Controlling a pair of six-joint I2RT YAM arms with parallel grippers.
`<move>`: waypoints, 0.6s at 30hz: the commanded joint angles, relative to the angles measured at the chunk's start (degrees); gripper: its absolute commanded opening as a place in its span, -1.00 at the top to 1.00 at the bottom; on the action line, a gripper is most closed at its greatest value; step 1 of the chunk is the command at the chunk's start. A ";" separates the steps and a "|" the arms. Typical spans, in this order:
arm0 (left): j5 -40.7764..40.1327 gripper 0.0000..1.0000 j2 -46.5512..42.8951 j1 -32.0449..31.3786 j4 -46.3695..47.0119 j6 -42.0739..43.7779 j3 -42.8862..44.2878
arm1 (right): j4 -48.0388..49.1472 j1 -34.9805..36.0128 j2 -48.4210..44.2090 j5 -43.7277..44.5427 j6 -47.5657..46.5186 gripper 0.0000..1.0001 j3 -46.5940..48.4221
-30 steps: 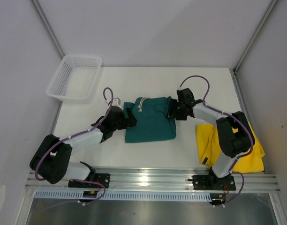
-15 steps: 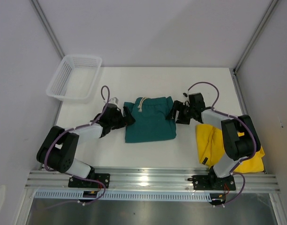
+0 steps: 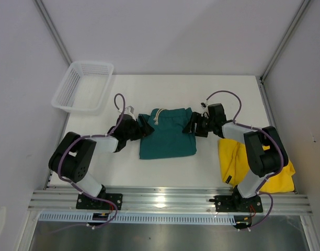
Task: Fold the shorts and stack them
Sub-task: Neatly place the folded shorts to the corner
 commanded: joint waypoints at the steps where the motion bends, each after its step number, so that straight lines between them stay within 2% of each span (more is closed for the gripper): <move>1: -3.08 -0.68 1.75 0.31 0.64 -3.27 -3.00 | 2.94 0.41 0.98 -0.35 0.13 -0.41 -0.43; 4: -5.28 -0.55 1.48 0.31 1.88 -3.10 -3.71 | 3.20 0.50 1.34 -0.18 0.22 -0.29 -0.43; 9: -7.13 -0.34 0.61 0.31 2.05 -2.05 -4.42 | 3.38 0.41 0.64 1.58 0.22 -0.21 -0.69; 18: -5.64 -0.08 1.31 0.22 3.72 -0.12 -4.24 | 2.41 1.73 1.60 3.15 -0.92 0.02 0.71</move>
